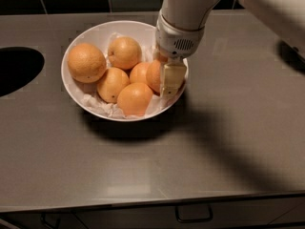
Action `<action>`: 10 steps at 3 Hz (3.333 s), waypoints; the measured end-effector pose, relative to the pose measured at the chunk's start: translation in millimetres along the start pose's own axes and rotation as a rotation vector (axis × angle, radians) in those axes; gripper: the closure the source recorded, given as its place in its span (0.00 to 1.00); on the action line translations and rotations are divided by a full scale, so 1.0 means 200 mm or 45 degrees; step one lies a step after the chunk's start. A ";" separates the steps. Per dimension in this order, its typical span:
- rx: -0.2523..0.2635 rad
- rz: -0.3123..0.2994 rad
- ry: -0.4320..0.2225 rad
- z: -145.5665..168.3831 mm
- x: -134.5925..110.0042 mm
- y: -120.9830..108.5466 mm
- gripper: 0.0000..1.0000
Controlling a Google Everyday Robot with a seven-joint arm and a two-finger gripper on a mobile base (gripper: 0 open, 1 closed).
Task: Pick orange from white bowl
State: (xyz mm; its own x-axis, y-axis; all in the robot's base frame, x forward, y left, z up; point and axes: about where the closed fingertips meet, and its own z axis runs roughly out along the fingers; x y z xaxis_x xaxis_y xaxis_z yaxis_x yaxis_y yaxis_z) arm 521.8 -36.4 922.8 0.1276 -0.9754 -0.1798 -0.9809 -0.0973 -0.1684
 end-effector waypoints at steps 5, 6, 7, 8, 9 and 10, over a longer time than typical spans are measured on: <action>0.041 0.010 0.044 0.06 0.07 0.02 0.73; 0.041 0.010 0.044 0.06 0.07 0.02 0.96; 0.050 0.017 0.037 0.04 0.06 0.02 1.00; 0.063 0.019 0.032 0.02 0.05 0.02 1.00; 0.104 0.009 0.020 -0.04 0.02 0.02 1.00; 0.149 -0.004 0.006 -0.11 -0.01 0.02 1.00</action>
Offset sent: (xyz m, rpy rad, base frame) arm -0.0013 -0.0168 -0.0212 -0.0356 -0.0301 -0.0266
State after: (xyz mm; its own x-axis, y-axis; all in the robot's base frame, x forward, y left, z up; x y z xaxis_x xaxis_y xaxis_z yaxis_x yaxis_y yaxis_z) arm 514.6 -39.7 943.9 0.1299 -0.9760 -0.1746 -0.9566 -0.0771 -0.2811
